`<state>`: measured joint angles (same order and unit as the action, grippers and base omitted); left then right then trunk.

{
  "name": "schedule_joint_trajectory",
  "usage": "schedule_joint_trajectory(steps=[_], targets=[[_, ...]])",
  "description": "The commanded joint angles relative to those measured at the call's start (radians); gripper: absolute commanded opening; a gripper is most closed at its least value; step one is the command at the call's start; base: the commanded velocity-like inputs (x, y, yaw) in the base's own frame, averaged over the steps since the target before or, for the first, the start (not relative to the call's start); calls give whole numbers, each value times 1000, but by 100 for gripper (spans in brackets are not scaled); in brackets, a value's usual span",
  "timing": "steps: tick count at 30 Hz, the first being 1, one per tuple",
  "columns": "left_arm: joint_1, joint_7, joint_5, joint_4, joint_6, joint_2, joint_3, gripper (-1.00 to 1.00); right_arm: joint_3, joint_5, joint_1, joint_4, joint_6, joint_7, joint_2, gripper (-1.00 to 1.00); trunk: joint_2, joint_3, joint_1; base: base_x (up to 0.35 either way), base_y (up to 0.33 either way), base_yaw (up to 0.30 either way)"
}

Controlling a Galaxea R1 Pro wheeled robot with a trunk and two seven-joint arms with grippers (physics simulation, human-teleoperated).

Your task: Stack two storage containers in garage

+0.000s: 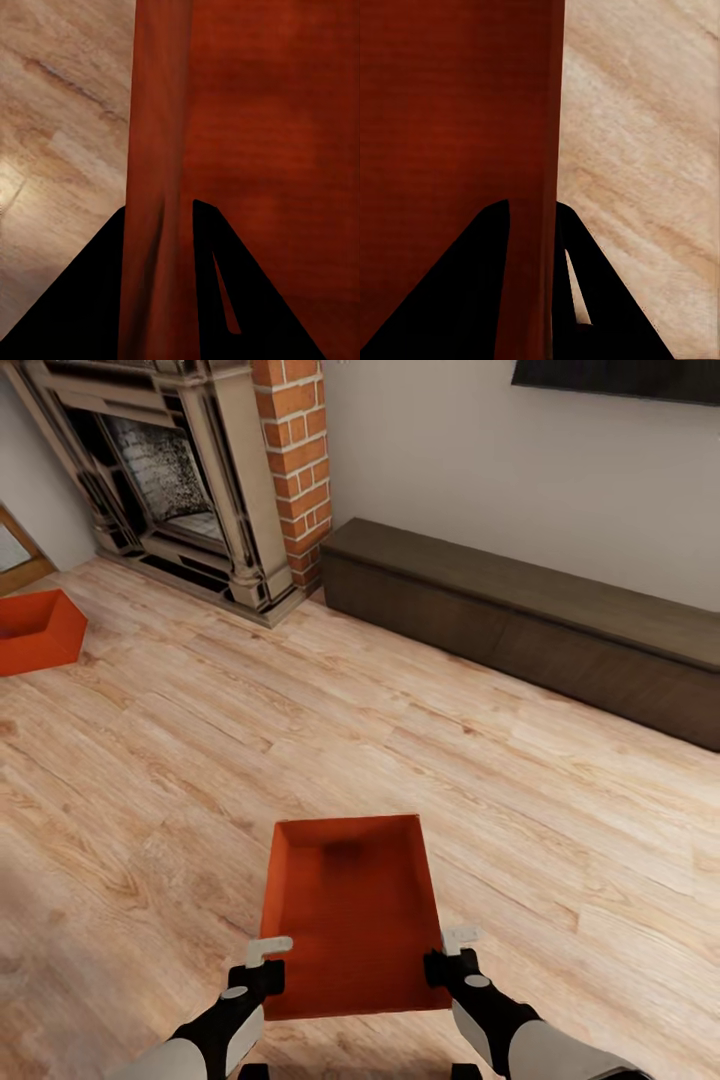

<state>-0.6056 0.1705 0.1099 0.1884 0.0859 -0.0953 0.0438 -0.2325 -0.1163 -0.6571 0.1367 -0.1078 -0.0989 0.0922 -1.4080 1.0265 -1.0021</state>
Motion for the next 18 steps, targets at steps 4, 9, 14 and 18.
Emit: schedule_joint_trajectory(steps=[4, 9, 14, 18], targets=[[0, 35, 13, -22, 6, -1, -48, -100, 35, -6, 0, 33, -63, -1, 1, -100, 28, -12, 15, 0, 0, 0], [0, 35, 13, -25, 6, -1, -48, -100, 35, -6, -12, 33, -65, -1, 1, -100, 63, -28, 35, 0, 0, 0], [0, 35, 14, -26, 23, -1, -48, -100, 35, -6, -13, 34, -66, -1, 1, -100, 98, -44, 54, 0, 0, 0], [0, 36, 14, -29, 59, -1, -48, -100, 35, -6, -13, 34, -66, -1, 1, -100, 126, -56, 69, 0, 0, 0]])
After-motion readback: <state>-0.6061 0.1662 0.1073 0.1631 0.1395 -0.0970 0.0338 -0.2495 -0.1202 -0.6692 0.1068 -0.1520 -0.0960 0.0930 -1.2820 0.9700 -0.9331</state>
